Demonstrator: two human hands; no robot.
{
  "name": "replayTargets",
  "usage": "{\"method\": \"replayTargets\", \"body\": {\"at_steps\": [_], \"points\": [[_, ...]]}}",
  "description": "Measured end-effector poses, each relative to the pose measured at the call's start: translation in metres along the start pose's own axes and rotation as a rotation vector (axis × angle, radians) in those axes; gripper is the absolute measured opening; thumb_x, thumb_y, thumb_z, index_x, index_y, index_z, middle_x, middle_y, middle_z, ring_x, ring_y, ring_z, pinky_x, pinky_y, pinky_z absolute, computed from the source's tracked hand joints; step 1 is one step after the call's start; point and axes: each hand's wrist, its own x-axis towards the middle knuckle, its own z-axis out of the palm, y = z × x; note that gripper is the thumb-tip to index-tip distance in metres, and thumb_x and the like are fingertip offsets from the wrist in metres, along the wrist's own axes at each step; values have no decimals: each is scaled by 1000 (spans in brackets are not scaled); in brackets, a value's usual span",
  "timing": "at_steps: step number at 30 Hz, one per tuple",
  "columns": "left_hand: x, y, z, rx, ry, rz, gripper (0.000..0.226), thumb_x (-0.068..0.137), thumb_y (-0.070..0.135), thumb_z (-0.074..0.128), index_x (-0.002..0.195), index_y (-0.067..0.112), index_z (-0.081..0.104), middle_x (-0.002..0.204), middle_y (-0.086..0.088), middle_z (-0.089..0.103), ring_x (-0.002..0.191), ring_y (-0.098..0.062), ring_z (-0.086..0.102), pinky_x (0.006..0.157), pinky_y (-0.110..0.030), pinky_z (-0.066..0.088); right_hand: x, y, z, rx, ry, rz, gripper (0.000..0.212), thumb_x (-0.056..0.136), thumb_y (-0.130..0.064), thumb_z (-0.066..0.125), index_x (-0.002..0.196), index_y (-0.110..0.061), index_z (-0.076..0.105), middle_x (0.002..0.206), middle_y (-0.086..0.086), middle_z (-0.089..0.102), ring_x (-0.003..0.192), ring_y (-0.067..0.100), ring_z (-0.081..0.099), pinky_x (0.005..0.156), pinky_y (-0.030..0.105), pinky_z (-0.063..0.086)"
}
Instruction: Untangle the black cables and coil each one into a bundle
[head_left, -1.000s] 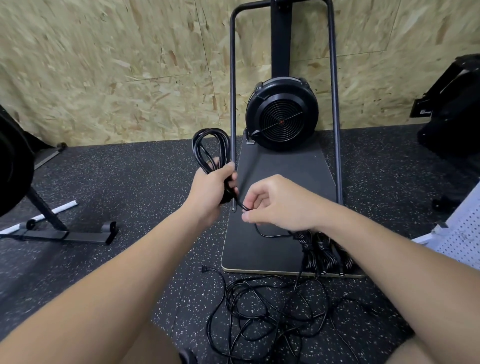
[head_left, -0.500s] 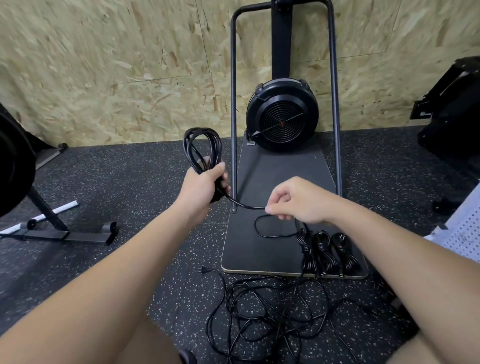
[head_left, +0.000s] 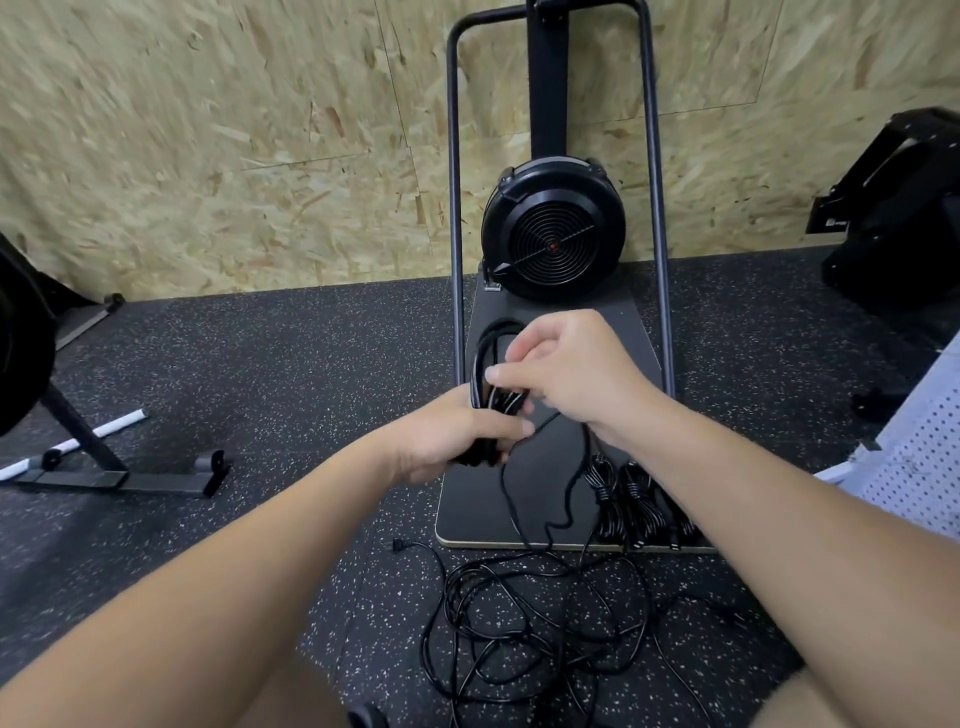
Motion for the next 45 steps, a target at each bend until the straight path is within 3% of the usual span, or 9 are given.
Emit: {"method": "replayTargets", "body": {"at_steps": [5, 11, 14, 18, 25, 36, 40, 43, 45], "points": [[6, 2, -1, -139, 246, 30, 28, 112, 16, 58, 122, -8, 66, 91, -18, 67, 75, -28, 62, 68, -38, 57, 1, -5, -9, 498, -150, 97, 36, 94, -8, 85, 125, 1, 68, 106, 21, 82, 100, 33, 81, 95, 42, 65], [8, 4, -15, -318, 404, 155, 25, 113, 22, 57, 113, 1, 71, 91, -15, 64, 73, -25, 58, 70, -37, 54, 4, 26, -14, -117, 21, 64, 22, 94, -35, 85, 90, -14, 80, 75, -6, 72, 71, 18, 66, 76, 33, 54], [8, 6, -17, -285, 420, 151, 23, 112, 25, 61, 114, 4, 71, 94, -13, 63, 75, -23, 58, 72, -36, 53, 3, 25, -11, -222, 59, -48, 37, 100, -39, 78, 78, -9, 72, 61, 3, 55, 57, 13, 46, 60, 33, 41], [2, 4, -13, -226, 274, 141, 24, 109, 33, 70, 114, 9, 66, 100, -11, 61, 85, -23, 57, 79, -35, 55, 1, 1, -7, 20, 26, -93, 27, 104, -32, 76, 91, -9, 79, 77, 13, 77, 64, 24, 73, 71, 44, 66], [-7, 7, 4, -151, 72, 164, 40, 110, 23, 67, 141, -1, 61, 116, -18, 75, 122, -40, 73, 86, -38, 56, 6, 5, -7, 318, 136, 31, 40, 95, -26, 88, 101, 9, 70, 82, 21, 79, 74, 38, 77, 81, 55, 68], [-2, 9, 18, 232, 325, 288, 18, 111, 20, 66, 106, 4, 74, 92, -12, 80, 76, -15, 72, 64, -33, 53, -3, 1, -3, -603, 173, -188, 53, 106, -56, 60, 67, -20, 64, 49, -8, 62, 52, 3, 61, 53, 30, 39], [0, 8, 15, 101, 321, 303, 18, 112, 16, 63, 109, 1, 73, 91, -21, 77, 88, -29, 79, 71, -32, 59, 2, 6, -9, -447, 84, -209, 49, 110, -51, 52, 78, -17, 65, 69, -2, 73, 69, 15, 70, 71, 47, 58], [3, 7, 15, -56, 324, 323, 18, 111, 11, 63, 114, -5, 69, 84, -20, 69, 87, -39, 75, 90, -51, 65, 7, 14, -10, -199, -94, -122, 21, 109, -40, 57, 105, -22, 68, 89, 1, 81, 84, 16, 76, 96, 51, 59], [4, 7, 11, -101, 342, 328, 16, 111, 12, 63, 107, -2, 68, 84, -19, 64, 82, -34, 70, 78, -43, 63, 10, 24, -7, -52, -253, -57, 25, 104, -27, 62, 127, -19, 63, 98, 1, 82, 93, 15, 76, 109, 51, 54]]}}
